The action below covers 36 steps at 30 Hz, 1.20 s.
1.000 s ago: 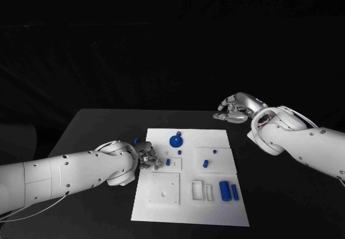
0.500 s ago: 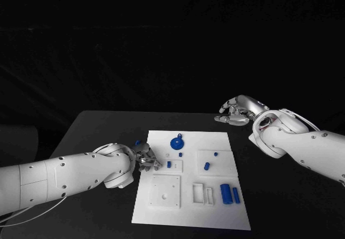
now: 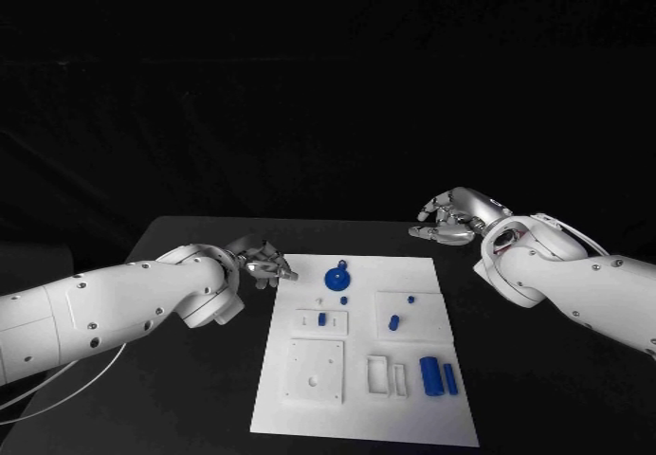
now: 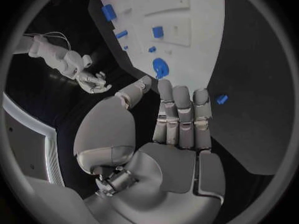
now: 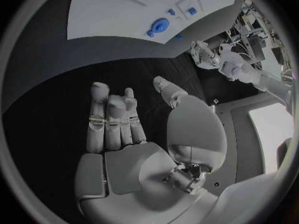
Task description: Assemble the parts on the task board
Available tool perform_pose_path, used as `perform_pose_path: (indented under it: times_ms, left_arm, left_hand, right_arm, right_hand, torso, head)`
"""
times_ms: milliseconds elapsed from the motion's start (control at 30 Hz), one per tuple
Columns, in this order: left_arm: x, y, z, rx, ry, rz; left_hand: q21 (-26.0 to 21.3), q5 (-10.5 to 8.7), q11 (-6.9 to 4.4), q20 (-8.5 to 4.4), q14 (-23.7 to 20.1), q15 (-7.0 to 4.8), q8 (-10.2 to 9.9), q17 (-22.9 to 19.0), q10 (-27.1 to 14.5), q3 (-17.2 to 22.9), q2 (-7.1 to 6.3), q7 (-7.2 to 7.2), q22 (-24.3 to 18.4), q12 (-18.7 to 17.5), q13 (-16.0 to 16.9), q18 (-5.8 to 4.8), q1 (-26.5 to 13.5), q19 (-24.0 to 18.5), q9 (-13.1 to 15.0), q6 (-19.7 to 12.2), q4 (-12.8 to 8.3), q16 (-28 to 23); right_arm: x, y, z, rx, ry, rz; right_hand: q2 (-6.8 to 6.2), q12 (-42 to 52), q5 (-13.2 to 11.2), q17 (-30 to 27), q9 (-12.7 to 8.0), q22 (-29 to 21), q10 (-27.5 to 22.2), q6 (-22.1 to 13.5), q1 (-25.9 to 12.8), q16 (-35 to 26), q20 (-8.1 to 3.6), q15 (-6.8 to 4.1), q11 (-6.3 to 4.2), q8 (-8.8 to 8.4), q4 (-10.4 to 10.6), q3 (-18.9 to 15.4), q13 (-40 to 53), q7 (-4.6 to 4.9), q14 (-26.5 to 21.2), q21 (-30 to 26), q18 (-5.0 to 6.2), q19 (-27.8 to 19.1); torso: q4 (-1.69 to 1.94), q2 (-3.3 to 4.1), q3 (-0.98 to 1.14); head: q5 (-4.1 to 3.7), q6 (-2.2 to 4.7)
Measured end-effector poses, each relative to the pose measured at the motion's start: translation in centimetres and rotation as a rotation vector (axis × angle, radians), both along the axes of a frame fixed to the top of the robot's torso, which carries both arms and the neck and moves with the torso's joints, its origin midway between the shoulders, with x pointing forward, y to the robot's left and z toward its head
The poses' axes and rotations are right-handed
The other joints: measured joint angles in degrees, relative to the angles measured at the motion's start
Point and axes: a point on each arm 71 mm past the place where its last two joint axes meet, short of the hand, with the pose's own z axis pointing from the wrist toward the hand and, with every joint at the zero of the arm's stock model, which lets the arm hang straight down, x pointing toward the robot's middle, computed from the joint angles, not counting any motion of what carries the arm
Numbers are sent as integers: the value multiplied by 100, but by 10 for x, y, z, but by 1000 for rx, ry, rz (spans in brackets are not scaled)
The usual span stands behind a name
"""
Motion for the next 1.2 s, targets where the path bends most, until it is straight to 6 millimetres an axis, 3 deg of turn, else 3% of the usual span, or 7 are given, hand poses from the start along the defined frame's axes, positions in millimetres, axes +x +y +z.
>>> perform_pose_path:
  times_ms: [100, 300, 600, 767, 967, 1200]
  left_arm:
    - [9, 11, 17, -7, -29, 28]
    - [30, 36, 39, 7, -62, 92]
    - [48, 54, 37, 56, -42, 134]
    - [54, 54, 34, 109, -10, 111]
    - [59, 49, 29, 172, 25, 80]
    - [59, 50, 14, 228, 68, 64]
  left_hand:
    - [-142, -2, 82, 43, -156, 86, -75, -64, -141, -24, -22, 69, -31, -188, -73, -87, 22, -142, -54, -122, 24, -171]
    - [-279, -22, 122, 83, -260, 185, -98, -123, -220, -52, -51, 116, -42, -418, -152, -88, 56, -222, -127, -170, 52, -359]
    - [-415, -22, 163, 103, -354, 261, -98, -190, -261, -93, -32, 157, -59, -676, -238, -87, 126, -284, -192, -249, 93, -586]
    - [-453, -22, 184, 113, -367, 280, -98, -195, -282, -100, 5, 167, -59, -747, -252, -87, 164, -335, -206, -258, 132, -636]
    - [-473, -22, 184, 113, -364, 316, -98, -195, -282, -101, 65, 167, -53, -776, -252, -86, 224, -335, -213, -258, 164, -661]
    - [-495, -22, 184, 113, -368, 319, -98, -188, -282, -148, 100, 167, -34, -816, -251, -86, 189, -335, -253, -258, 211, -661]
  right_arm:
    - [0, -1, 0, 0, 0, -2]
    - [1, -1, -1, -1, 1, -4]
    - [2, -1, -1, -2, 0, -5]
    - [2, 0, -1, -1, 0, -3]
    - [2, 0, -2, -1, 0, -2]
    - [2, 0, -2, 0, 0, -1]
  right_hand:
    - [0, 0, 0, 0, -5, 0, 0, 1, 0, 0, 0, 0, 0, 0, 0, 0, 0, 0, 0, 0, 0, 0]
    - [0, 0, 0, -1, -5, 0, 1, 1, 0, 0, 0, 1, 1, 0, 0, 0, -5, -1, -1, 0, 0, 0]
    - [0, 0, 0, 4, -5, -1, 2, -14, 0, 0, 0, 7, 1, 0, 0, 0, -5, 13, -7, 0, 0, 0]
    - [0, 0, 0, 4, -4, -1, 2, -14, 0, 0, 0, 7, 2, 0, 0, 0, -5, 12, -8, 0, 0, 0]
    - [0, 0, 0, 3, -4, -1, 2, -14, 0, 0, 0, 8, 2, 0, 0, 0, -5, 12, -8, 0, 0, 0]
    - [0, 0, 0, 3, -4, -1, 2, -14, 0, 0, 0, 9, 2, 0, 0, 0, -9, 10, -9, 0, 0, 0]
  torso:
    - [0, 0, -1]
    - [2, 1, -3]
    - [2, 1, -2]
    - [2, 2, 1]
    - [2, 5, -4]
    - [2, 5, -10]
  head:
    - [14, 71]
    - [60, 176]
    - [179, 345]
    - [255, 352]
    - [364, 292]
    - [605, 177]
